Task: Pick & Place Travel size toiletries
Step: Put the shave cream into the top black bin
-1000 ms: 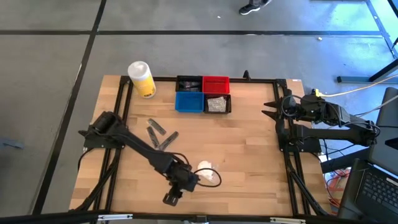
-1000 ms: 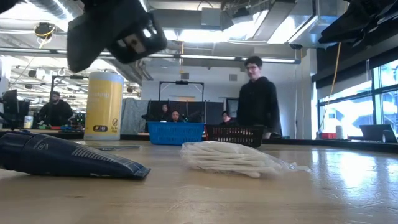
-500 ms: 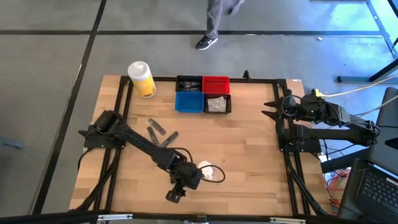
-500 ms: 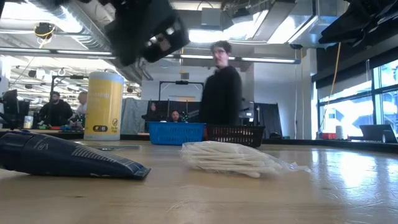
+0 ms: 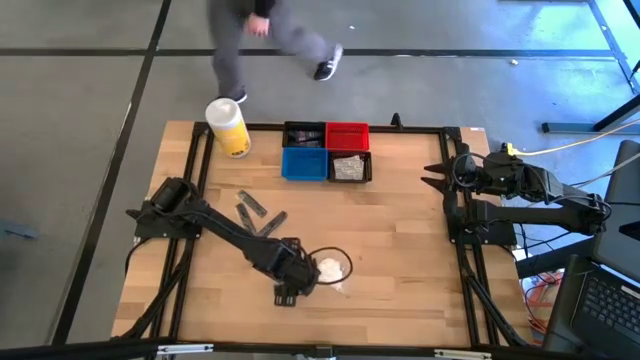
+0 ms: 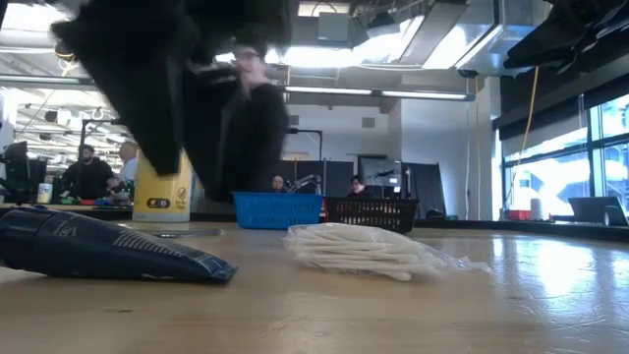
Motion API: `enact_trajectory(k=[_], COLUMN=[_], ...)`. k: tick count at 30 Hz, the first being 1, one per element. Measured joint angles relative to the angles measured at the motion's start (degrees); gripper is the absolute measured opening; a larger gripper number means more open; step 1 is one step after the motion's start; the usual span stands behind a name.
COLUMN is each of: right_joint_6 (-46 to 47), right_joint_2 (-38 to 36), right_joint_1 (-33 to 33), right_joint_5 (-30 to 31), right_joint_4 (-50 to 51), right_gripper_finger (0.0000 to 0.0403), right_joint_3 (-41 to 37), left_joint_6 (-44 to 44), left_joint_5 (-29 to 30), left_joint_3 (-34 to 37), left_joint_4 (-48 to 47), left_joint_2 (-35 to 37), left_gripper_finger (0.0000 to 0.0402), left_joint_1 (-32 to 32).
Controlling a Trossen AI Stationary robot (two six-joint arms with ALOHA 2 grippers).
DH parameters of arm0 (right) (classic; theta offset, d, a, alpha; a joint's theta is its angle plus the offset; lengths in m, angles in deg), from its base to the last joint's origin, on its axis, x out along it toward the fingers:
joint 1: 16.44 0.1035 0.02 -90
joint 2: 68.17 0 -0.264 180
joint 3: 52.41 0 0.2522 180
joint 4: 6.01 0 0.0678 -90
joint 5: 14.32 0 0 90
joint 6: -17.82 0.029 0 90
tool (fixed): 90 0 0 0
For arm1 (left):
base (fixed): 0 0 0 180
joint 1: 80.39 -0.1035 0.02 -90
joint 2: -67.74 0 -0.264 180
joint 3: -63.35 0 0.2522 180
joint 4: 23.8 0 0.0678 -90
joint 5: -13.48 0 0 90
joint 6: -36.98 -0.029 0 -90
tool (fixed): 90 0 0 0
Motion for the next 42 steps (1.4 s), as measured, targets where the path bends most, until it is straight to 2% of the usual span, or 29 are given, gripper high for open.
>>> enact_trajectory(k=[6,15,24,30,42], right_joint_6=[0.0,0.0,0.0,0.0,0.0], right_joint_2=[0.0,0.0,0.0,0.0,0.0], right_joint_1=[0.0,0.0,0.0,0.0,0.0], right_joint_5=[0.0,0.0,0.0,0.0,0.0], right_joint_4=[0.0,0.0,0.0,0.0,0.0], right_gripper_finger=[0.0144,0.0131,0.012,0.0112,0.0098], right_joint_3=[0.0,0.0,0.0,0.0,0.0], left_joint_6=[3.8,5.0,9.0,9.4,9.4], left_joint_5=[-1.4,-2.6,-3.4,-3.9,-3.2], left_joint_3=[3.1,3.3,9.2,10.4,10.5], left_joint_4=[3.1,5.4,9.5,9.6,9.3], left_joint_2=[-0.1,-0.7,-0.8,-0.7,-0.7], left_gripper_finger=[0.0285,0.0285,0.0285,0.0285,0.0221], left_joint_1=[2.2,4.3,4.1,4.1,4.1])
